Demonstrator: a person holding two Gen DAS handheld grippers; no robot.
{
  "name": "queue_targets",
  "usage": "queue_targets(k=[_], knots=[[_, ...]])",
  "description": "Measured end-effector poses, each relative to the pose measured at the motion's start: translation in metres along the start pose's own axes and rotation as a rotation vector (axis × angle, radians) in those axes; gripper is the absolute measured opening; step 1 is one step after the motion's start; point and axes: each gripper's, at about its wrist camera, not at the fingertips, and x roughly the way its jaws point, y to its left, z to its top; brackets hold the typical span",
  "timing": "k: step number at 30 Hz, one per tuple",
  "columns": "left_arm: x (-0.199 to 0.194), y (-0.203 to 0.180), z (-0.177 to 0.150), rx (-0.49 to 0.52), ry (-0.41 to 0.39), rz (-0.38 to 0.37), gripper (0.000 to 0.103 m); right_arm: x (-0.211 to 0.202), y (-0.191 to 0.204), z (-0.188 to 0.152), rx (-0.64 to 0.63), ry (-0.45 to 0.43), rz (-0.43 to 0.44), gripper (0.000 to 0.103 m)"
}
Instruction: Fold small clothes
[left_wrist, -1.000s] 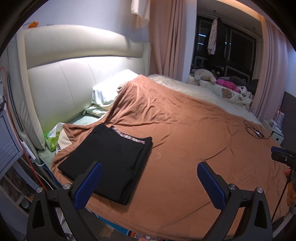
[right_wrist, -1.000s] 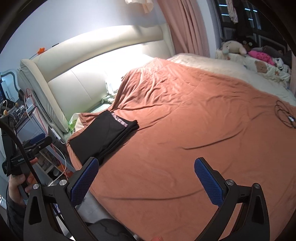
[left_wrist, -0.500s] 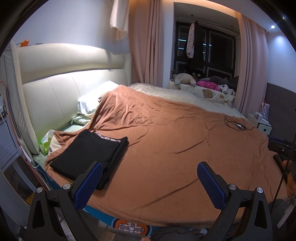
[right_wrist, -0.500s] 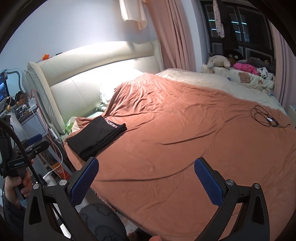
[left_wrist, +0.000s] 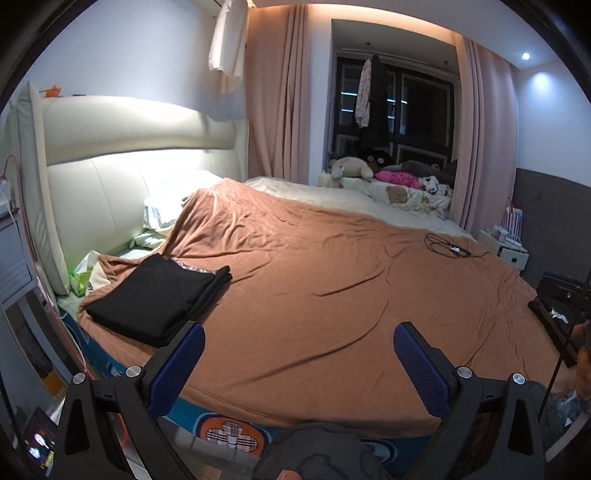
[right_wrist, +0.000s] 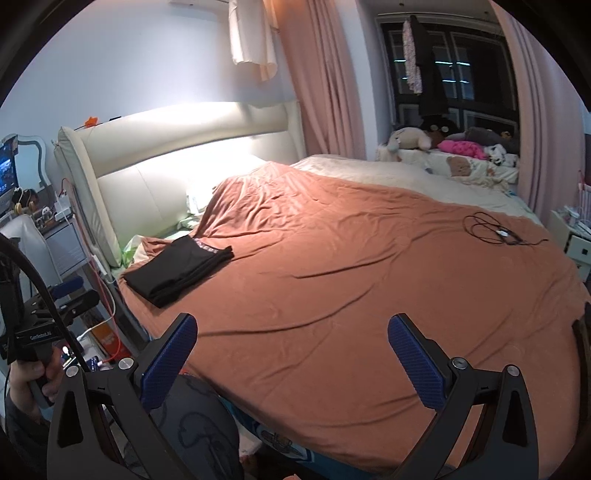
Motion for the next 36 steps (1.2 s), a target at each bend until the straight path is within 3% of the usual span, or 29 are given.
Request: queue_targets(k=[13,36], knots=[[-0.021,-0.023,-0.026,0.016,-0.011,-0.022,0.103,-0.027,0.014,-0.039,0.052,-0.025,-0.136,0.103],[-0.038,-0.05,-0.05,0.072,-0.028,-0.06,0.103,-0.038,0.016,-0.068,0.08,-0.022,-0.196,0.103]])
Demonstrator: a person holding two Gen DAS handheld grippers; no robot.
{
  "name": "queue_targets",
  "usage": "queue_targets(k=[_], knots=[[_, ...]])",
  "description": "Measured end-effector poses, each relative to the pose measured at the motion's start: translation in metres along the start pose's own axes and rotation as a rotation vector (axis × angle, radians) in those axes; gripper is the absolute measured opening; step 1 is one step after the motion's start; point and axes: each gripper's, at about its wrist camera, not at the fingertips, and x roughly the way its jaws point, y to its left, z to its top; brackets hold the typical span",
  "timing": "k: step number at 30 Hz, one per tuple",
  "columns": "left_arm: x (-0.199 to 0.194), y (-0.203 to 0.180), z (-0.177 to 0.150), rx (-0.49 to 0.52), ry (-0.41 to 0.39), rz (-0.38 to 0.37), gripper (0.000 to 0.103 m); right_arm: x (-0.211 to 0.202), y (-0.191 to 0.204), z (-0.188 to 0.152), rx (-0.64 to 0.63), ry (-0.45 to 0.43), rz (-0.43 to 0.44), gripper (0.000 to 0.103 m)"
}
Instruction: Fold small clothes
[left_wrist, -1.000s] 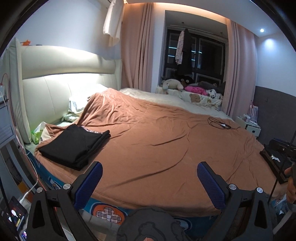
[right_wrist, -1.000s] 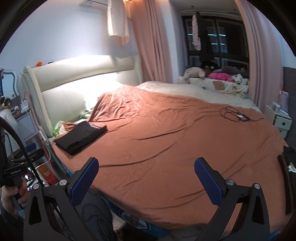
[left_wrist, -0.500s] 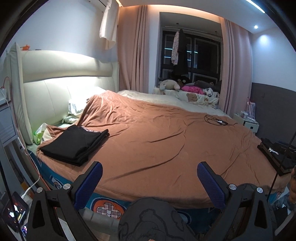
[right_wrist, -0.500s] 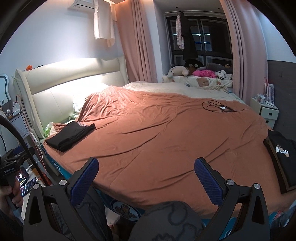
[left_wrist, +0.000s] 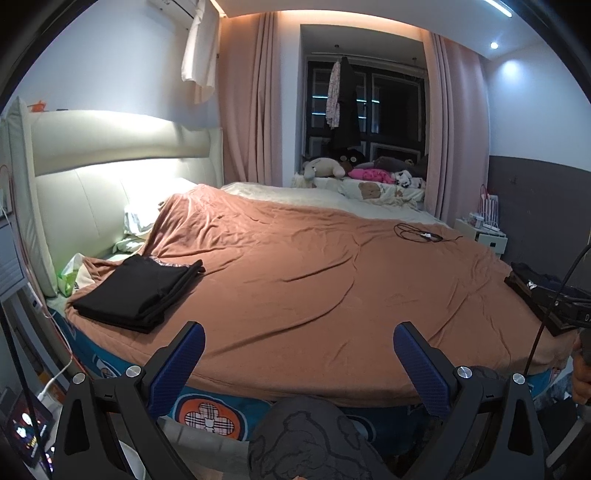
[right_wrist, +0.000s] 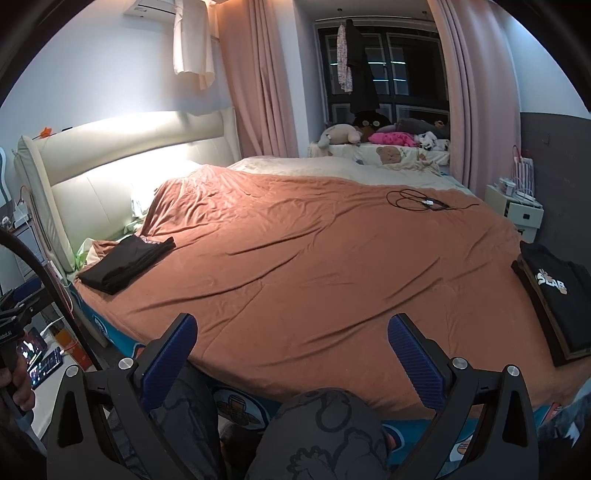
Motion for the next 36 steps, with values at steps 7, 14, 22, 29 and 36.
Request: queue_targets(k=[7,14,22,29,36], knots=[[-0.001,-0.002,0.001,-0.005,-0.005,0.0,0.103,-0.003,0.002,-0.001,-0.001,-0.003,-0.005,0.103],[-0.004,-0.001,0.002,-0.013,-0.009,0.012,0.103,-0.004,-0.001,-0.005,-0.001,0.001,0.001,0.103],[-0.006,0.001,0.001,-0.018,-0.011,0.019,0.103,-0.006,-0.004,-0.005,-0.003,0.001,0.005,0.103],[-0.008,0.0,0.001,-0.012,-0.015,0.023,0.103,-0.008,-0.005,-0.004,-0.004,0.002,0.007,0.103],[-0.011,-0.002,0.0,-0.013,-0.018,0.025,0.103,-0.008,-0.007,-0.004,-0.006,0.001,0.01,0.103]])
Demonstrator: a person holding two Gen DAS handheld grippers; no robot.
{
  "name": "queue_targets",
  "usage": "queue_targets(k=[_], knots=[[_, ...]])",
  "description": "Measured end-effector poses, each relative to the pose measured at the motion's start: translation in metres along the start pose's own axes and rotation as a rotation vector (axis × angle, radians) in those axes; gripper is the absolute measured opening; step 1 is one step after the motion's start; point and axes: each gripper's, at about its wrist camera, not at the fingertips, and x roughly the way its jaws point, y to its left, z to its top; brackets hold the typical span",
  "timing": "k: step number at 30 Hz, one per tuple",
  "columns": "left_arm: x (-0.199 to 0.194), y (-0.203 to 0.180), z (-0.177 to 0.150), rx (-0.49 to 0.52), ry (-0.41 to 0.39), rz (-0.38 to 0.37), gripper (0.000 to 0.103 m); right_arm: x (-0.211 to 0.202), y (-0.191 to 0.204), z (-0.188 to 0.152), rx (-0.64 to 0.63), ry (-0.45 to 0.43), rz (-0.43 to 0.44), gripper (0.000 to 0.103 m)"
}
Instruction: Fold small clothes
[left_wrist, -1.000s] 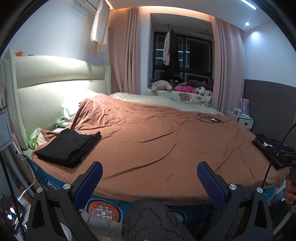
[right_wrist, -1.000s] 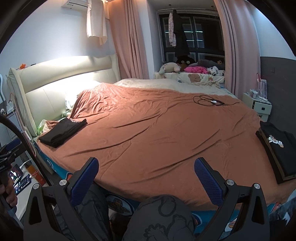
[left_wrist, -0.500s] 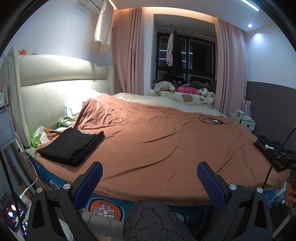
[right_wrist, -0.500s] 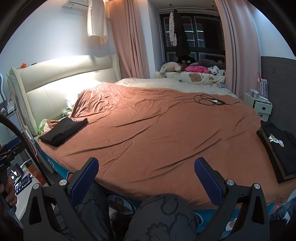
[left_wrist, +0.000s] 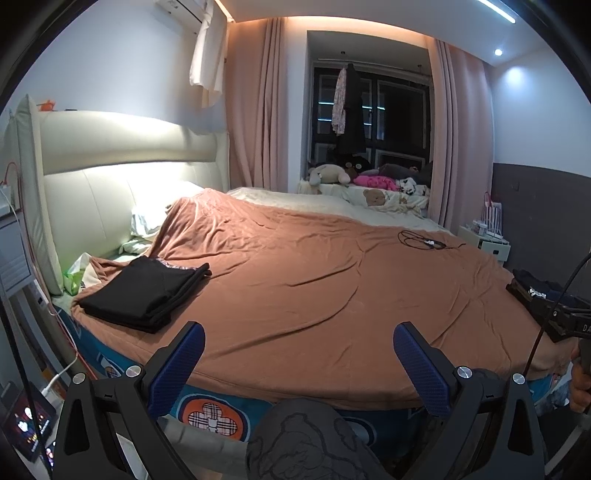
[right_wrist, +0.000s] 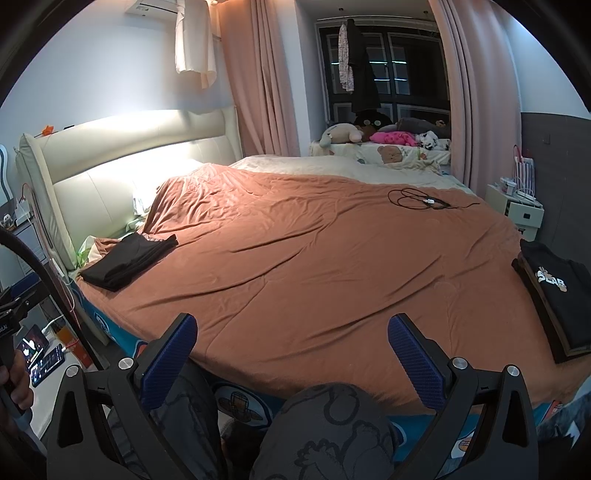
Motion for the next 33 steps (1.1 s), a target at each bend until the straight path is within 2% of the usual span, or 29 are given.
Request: queue_targets(k=[33], knots=[[-0.0098,-0.0056,0.0073,0.003,-0.011,-0.005,0.103,-0.0054,-0.0019,0.0004,-0.013,-0.005,0.007,0.103]])
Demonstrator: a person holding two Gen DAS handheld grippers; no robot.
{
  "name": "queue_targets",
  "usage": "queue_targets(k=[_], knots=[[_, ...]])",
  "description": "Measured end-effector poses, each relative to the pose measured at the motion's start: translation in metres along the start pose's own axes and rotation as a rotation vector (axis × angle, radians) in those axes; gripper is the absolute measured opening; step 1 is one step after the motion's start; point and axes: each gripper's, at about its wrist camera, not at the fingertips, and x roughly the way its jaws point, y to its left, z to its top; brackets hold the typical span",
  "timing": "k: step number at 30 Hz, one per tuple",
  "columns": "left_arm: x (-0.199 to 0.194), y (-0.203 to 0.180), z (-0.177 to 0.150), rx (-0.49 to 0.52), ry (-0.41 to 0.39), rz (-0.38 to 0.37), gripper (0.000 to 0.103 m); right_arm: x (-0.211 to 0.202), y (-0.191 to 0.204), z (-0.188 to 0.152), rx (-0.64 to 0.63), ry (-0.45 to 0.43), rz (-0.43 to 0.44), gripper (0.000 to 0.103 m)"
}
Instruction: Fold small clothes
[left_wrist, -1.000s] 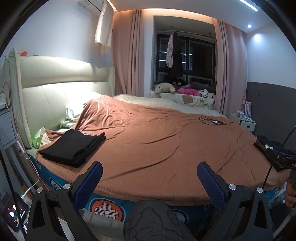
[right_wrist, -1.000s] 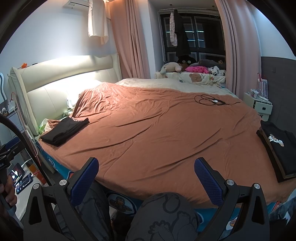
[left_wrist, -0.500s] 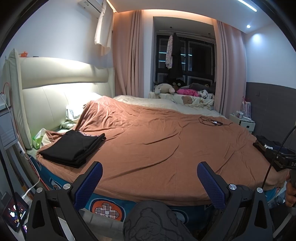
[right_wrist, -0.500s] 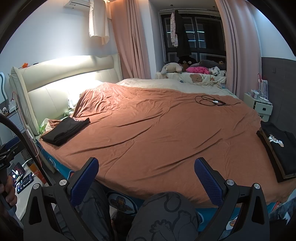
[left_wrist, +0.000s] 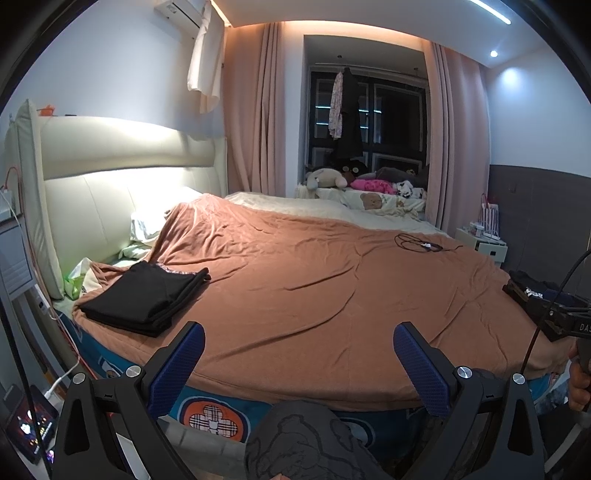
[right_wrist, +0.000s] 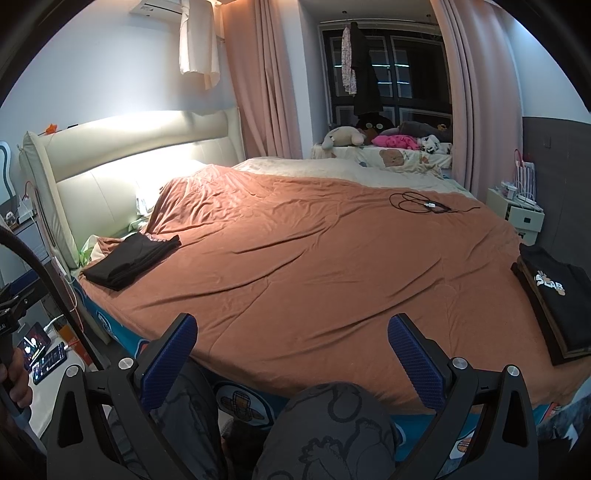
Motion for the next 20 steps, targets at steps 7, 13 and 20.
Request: queue_targets(k=[7,13,20], knots=[[0.0004,-0.0004,0.0008,-0.003,-0.002,-0.002,0.103,0.0003,0.0004,0.001,-0.003,0.001,-0.001,0.103],[-0.0017,-0.0034,0.0,0.01,-0.005,0.013,0.103,-0.0012,-0.0005,0.0028,-0.004,0.0,-0.001,0.103],[-0.0046,-0.0057,-0.0007,0.007,-0.013,0.012,0.103,-0.0014,-0.0011,0.0027,-0.011,0.0,-0.004,0.103]])
